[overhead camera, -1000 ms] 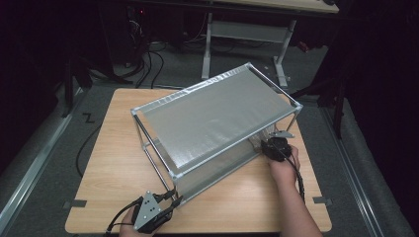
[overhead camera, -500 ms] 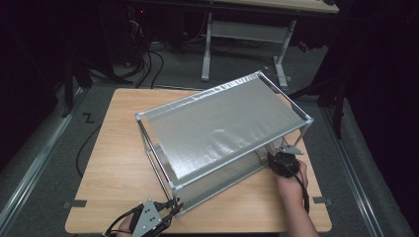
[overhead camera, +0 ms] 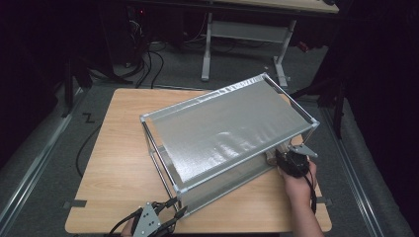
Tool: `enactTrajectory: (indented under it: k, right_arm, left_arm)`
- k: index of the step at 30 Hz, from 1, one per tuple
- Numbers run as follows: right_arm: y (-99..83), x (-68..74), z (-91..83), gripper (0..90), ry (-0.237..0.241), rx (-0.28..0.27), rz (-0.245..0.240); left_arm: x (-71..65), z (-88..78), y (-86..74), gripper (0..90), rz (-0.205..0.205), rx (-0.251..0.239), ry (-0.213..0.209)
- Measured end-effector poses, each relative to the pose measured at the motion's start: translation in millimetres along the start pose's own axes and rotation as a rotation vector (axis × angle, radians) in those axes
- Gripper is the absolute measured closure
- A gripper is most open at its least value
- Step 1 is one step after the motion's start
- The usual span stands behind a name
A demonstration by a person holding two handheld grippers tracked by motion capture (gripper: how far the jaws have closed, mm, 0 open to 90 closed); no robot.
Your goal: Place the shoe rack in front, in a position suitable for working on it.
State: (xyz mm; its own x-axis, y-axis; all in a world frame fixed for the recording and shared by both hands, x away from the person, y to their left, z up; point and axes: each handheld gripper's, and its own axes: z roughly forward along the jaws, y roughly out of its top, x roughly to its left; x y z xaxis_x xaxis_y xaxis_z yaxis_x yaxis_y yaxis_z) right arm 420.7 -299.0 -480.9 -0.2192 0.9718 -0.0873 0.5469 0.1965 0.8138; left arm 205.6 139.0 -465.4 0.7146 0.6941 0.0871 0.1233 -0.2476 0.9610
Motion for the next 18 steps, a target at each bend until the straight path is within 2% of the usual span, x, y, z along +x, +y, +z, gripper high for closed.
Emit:
enactTrajectory:
  k: [4, 8, 12, 18]
  right_arm:
    - [-3.3, -0.5, 12.4, 47.8, 0.000, 0.020, -0.014]
    - [-3.9, 1.0, 10.5, 41.3, -0.017, -0.001, -0.010]
    - [-6.2, 0.4, 6.4, 39.7, -0.026, -0.026, -0.002]
    - [-7.1, -0.4, 5.2, 38.3, -0.023, -0.032, 0.008]
  left_arm:
    - [-0.5, -1.8, -3.6, 61.5, 0.001, -0.002, 0.002]
    - [0.9, -2.5, -4.6, 61.2, 0.002, -0.005, 0.007]
    - [1.6, -2.1, -4.8, 61.5, -0.004, -0.010, 0.012]
    - [1.0, -2.5, -3.9, 63.6, -0.005, -0.019, 0.014]
